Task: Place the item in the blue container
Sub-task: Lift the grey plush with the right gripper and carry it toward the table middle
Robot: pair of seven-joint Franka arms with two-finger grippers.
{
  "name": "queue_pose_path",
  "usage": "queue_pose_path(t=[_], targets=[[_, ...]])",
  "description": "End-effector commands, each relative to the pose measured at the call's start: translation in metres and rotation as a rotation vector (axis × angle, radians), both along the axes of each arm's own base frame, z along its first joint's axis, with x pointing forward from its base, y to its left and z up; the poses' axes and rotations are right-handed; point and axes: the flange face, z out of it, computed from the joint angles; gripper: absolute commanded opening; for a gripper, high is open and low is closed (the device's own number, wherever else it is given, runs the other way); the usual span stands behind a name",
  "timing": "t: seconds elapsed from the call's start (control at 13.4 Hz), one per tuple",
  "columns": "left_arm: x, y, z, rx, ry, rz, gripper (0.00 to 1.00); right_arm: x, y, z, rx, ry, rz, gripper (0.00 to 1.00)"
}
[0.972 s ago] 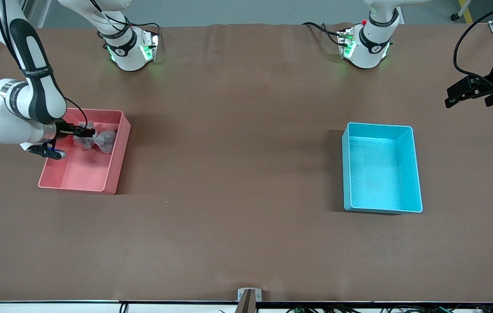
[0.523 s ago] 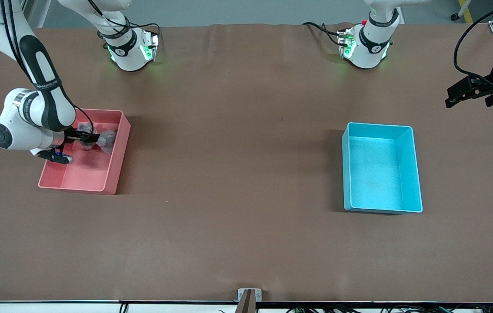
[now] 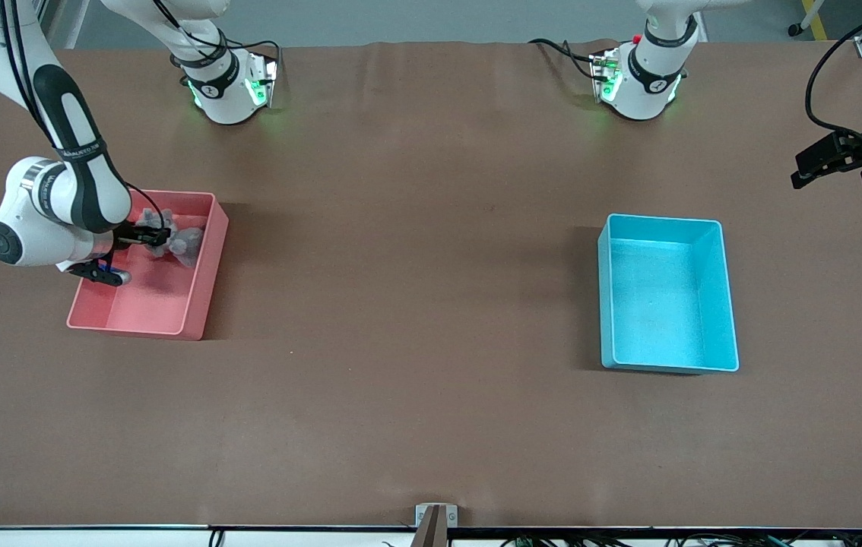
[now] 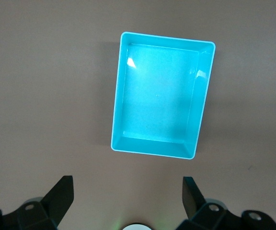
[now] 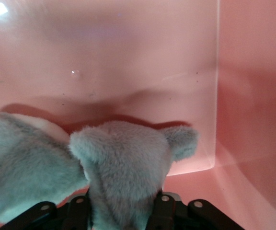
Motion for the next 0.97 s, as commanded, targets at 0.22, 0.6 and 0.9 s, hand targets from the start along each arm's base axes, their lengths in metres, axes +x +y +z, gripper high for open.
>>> queue_pose_path(t=[0.22,0.6,0.9], targets=[[-0.003,0.018,0.006,-0.018,-0.005,-0.031,1.0,0.026,-0.004,0.041,0.016,0.019,-0.004,0.01],[-0.001,0.016,0.003,-0.018,-0.005,-0.032,1.0,0.068,0.024,0.115,-0.044,0.071,-0.091,0.01],[0.001,0.014,0.002,-0.018,-0.005,-0.037,1.0,0.1,0.099,0.16,-0.086,0.021,-0.187,0.01]])
